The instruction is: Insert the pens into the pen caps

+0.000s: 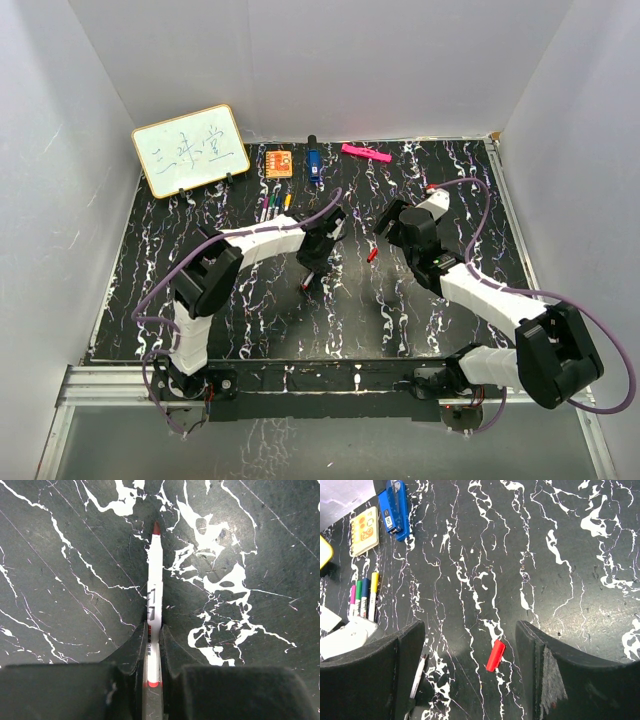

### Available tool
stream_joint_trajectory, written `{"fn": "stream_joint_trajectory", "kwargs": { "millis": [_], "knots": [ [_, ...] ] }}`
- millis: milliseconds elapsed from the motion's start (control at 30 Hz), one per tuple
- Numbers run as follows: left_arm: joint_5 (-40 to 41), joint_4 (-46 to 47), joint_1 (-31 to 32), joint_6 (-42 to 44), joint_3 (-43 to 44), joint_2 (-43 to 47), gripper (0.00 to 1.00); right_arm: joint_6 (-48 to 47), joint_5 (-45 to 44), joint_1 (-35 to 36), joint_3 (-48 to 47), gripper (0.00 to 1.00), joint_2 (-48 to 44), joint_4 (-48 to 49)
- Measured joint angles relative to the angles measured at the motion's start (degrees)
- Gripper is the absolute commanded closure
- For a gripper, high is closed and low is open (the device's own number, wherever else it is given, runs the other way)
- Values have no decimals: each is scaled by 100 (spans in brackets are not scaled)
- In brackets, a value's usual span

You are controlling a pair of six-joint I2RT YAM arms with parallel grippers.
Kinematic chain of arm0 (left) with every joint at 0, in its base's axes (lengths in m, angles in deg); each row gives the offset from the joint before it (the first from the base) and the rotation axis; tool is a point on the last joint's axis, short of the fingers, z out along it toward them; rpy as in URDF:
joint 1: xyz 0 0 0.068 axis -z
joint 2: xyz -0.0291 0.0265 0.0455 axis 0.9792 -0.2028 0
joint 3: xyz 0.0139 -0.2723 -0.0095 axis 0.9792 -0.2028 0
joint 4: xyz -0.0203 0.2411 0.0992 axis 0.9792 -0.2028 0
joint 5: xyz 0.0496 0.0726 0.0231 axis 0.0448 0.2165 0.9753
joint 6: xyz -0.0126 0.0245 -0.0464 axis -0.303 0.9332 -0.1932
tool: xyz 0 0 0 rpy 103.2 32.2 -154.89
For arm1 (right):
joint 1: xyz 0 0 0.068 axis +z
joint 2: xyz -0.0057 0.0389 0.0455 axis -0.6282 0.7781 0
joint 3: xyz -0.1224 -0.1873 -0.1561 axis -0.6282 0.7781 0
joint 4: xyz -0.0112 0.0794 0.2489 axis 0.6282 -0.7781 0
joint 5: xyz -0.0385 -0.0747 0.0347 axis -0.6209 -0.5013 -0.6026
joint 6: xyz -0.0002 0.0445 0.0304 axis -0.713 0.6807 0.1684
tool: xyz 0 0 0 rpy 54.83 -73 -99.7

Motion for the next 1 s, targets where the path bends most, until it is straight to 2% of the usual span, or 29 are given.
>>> {"fn": "stream_joint_trajectory", "kwargs": {
  "millis": [400,600,800,1000],
  "knots": [
    [-240,-98,-92,297,92,-68,100,46,-9,0,-2,34,195,-350],
    [-256,-72,-92,328,68,-20,100,72,-2,26,-101,46,675,-785],
    [-225,151,-122,293,-214,238,100,90,-66,326,-227,46,946,-1095],
    [-179,-52,-203,280,-372,402,100,175,-114,599,-463,46,1182,-1217]
  ]
}}
